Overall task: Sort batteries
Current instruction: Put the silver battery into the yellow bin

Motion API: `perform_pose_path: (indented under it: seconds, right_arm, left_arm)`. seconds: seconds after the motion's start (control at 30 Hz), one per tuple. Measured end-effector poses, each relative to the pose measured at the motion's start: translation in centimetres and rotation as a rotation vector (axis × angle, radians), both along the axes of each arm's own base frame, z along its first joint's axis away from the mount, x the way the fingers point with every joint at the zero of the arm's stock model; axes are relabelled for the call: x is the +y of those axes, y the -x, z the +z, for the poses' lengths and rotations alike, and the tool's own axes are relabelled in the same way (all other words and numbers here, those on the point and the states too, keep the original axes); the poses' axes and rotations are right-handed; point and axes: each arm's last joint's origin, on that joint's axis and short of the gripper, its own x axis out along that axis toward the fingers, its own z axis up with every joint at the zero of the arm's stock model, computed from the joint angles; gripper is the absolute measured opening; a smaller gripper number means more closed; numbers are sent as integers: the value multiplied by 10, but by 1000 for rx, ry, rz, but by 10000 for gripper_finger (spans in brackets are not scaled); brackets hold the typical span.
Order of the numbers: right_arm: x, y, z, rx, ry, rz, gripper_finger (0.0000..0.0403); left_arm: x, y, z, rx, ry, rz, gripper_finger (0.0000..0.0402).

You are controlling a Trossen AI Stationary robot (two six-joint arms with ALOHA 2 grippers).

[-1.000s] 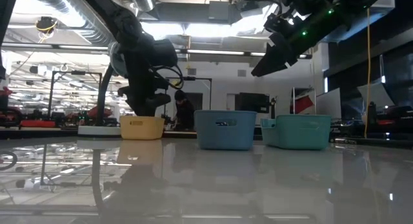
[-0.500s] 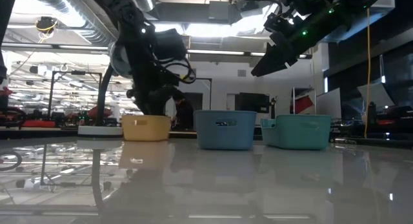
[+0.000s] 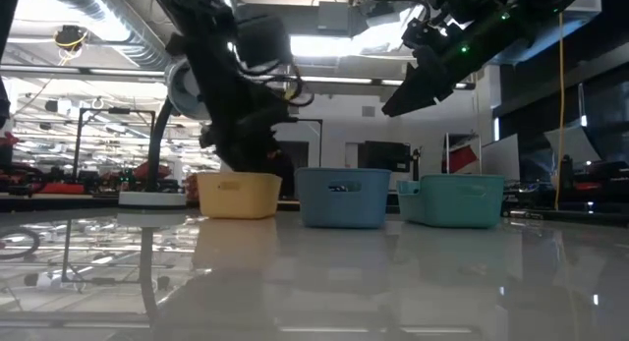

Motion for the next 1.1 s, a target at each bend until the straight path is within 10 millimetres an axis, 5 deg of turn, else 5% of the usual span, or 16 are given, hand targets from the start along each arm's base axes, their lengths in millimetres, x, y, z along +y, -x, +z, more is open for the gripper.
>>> perform_pose_path:
  seconds: [0.27,0.67,1.1]
  right_arm:
    - [0,0,0,-2,-7,12,253]
    - [1,-1,0,-12,-25,30,253]
    - [-11,3,0,-47,-82,-134,253]
  left_arm:
    - [-27,-11,5,-113,3,-59,141]
    - [-25,-2,1,-2,-40,-52,141]
    - [-40,2,-2,62,-37,-114,141]
